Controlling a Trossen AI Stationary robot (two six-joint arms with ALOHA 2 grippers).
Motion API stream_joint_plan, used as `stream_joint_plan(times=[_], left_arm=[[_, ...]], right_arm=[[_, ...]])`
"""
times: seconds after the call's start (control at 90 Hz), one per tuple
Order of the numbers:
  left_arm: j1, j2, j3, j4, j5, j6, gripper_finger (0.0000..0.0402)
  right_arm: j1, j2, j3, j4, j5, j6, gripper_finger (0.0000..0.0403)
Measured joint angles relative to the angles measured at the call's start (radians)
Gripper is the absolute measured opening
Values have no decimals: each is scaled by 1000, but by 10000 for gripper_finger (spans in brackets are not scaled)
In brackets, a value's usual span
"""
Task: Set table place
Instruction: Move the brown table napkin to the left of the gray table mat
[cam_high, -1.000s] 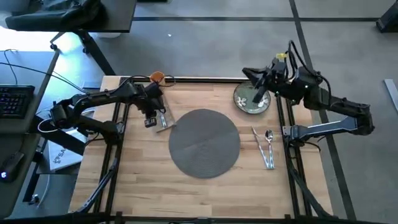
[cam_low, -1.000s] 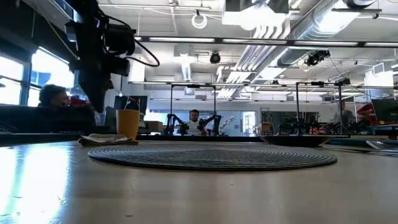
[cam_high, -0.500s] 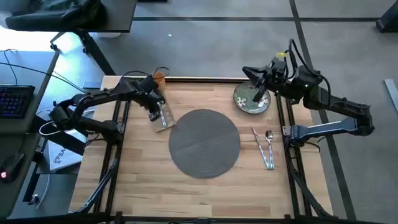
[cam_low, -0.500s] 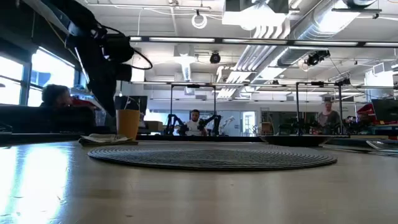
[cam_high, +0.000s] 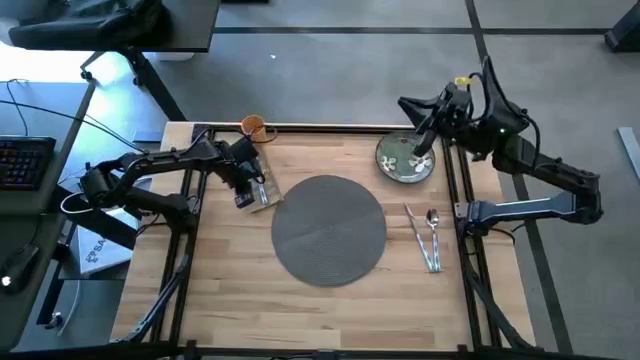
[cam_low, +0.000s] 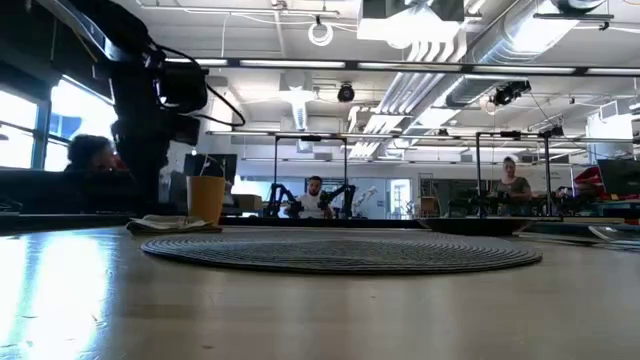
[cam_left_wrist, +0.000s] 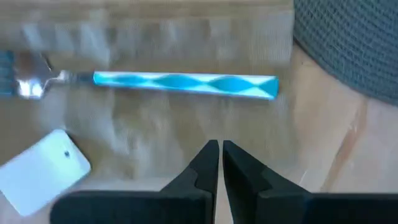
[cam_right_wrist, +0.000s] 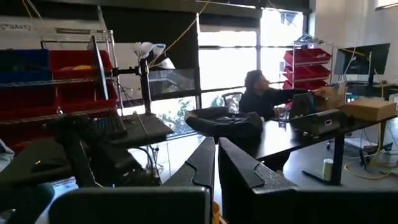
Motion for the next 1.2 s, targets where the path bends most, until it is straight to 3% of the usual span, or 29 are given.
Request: stream_joint_plan(times=[0.889, 1.2], left_arm=[[3, 98, -63, 238, -6, -45, 5], [-22, 174, -58, 224, 0, -54, 5]], right_arm=[[-14, -3, 0, 47, -54, 43, 0], [-14, -12, -1, 55, -54, 43, 0]])
